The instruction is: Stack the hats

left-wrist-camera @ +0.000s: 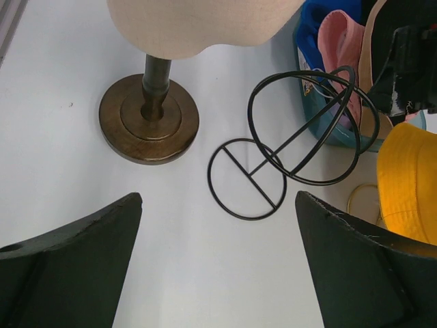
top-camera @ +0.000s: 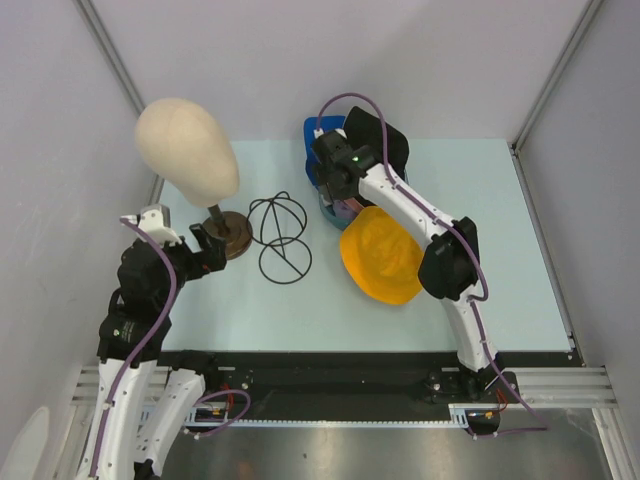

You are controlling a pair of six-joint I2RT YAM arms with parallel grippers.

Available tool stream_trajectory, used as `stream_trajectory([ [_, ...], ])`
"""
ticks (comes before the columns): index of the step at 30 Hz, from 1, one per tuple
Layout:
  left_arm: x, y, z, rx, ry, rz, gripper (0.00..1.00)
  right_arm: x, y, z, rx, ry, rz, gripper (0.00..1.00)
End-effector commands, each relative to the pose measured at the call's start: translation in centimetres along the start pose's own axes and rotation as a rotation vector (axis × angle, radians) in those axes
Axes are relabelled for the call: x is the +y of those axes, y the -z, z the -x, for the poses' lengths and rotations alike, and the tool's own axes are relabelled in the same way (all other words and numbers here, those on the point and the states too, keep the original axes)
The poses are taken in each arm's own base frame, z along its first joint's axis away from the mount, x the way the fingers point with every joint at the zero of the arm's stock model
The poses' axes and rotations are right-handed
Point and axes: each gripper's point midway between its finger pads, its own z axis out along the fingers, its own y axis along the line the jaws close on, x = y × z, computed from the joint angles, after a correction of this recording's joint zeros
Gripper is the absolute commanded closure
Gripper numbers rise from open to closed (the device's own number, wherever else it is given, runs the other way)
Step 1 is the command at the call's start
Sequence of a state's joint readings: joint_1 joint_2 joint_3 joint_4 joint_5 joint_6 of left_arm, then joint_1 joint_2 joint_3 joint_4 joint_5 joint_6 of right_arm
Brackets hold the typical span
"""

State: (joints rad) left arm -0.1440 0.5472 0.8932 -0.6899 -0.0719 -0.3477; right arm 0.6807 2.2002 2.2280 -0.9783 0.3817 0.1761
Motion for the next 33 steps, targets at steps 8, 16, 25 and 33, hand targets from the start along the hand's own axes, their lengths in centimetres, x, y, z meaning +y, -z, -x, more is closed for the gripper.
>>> stream_trajectory([
  [8, -0.7, 1.1, 2.1, -0.068, 0.027, -0.02, 0.0, -6.1, -1.7, 0.0, -0.039, 0.023, -0.323, 0.19],
  [16, 0.4, 2.1, 2.0, -0.072, 0.003, 0.031, 0.0, -5.0, -2.8, -0.2, -0.047, 0.06, -0.261, 0.19],
  [25, 0.5, 2.4, 2.3, -0.076, 0.008, 0.038, 0.0, -5.0, -4.3, -0.4, -0.025, 0.084, -0.211, 0.54],
  [33, 0.3, 2.9, 3.0, -0.095, 0.023, 0.035, 0.0, -5.6, -4.2, 0.3, -0.035, 0.11, -0.198, 0.99],
])
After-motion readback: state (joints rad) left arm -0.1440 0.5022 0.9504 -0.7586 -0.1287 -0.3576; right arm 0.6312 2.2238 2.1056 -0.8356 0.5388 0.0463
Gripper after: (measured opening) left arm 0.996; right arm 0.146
